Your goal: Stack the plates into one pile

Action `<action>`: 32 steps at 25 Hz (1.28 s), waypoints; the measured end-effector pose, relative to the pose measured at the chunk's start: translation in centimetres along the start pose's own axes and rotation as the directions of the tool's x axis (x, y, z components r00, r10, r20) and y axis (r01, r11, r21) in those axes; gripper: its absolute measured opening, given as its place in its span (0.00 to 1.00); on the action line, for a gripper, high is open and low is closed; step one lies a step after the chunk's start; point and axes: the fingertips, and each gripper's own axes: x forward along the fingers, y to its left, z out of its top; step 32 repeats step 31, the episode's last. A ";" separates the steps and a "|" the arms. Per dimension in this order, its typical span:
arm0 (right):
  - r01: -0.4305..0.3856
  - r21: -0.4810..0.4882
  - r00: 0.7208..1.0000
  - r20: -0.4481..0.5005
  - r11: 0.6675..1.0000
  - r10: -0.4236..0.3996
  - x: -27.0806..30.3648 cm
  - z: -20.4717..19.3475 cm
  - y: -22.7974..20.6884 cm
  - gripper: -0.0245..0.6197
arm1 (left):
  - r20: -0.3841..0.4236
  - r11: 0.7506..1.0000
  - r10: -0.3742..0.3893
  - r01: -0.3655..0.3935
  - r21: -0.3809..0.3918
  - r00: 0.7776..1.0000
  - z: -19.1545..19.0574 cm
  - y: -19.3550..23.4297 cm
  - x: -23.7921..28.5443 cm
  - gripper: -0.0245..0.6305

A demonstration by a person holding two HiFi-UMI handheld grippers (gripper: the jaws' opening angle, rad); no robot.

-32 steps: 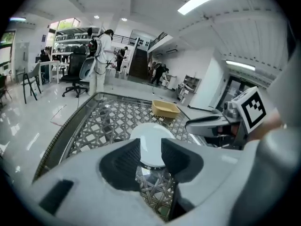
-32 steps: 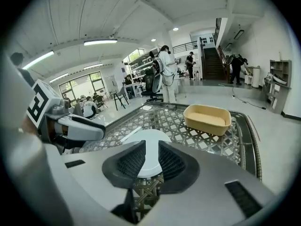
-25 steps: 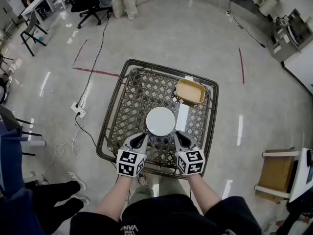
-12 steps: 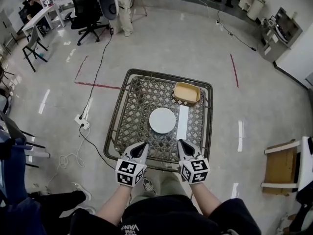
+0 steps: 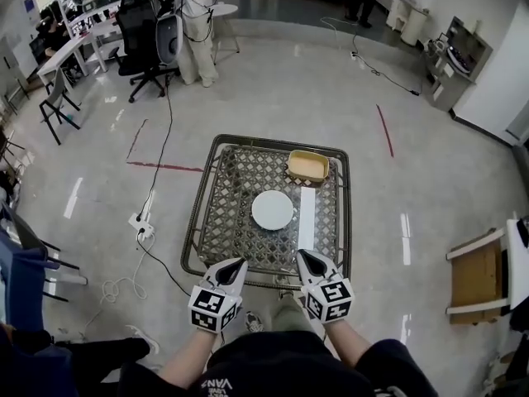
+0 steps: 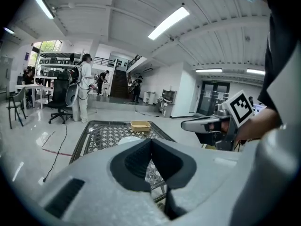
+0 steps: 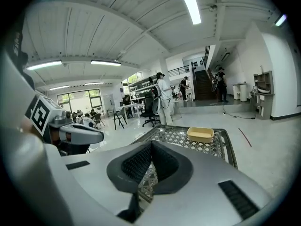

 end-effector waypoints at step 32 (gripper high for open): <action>-0.009 -0.024 0.997 0.076 1.000 0.011 -4.5 1.3 4.5 0.04 | 0.072 0.999 0.047 -0.048 0.023 0.996 -0.5 -1.5 -6.8 0.07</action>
